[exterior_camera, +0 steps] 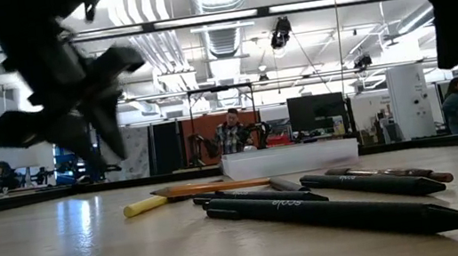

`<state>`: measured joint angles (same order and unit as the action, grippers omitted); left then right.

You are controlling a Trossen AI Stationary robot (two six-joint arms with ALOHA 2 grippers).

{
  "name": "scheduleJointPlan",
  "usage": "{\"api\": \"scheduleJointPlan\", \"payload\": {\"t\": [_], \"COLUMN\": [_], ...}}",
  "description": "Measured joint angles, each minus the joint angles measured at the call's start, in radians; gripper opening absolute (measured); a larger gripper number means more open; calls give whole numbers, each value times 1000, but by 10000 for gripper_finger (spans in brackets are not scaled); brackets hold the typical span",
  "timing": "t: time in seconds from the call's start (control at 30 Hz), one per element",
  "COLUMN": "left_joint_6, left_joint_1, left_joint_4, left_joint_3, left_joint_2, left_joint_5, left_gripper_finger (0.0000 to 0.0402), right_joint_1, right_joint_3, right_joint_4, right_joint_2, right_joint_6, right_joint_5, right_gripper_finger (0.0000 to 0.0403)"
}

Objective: Pick & place school supplies into a supply box
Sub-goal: Put the yellow ballpen into the gray supply box

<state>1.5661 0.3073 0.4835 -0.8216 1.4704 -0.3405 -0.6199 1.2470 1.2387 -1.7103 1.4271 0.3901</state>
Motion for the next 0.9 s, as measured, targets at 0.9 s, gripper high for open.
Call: {"api": "scheduleJointPlan", "payload": {"t": [0.9], "left_joint_6": [-164], "left_joint_1": [-46], "left_joint_4": [183], "left_joint_3": [-386], "left_joint_2": [458], "left_joint_5": [50], "left_gripper_finger": [73], "right_joint_1": [-2], "right_joint_3": [-46], "right_joint_4": [-21], "right_joint_2": [0], "right_joint_6": [34], "right_joint_5": [55], "right_gripper_finger": [157]}}
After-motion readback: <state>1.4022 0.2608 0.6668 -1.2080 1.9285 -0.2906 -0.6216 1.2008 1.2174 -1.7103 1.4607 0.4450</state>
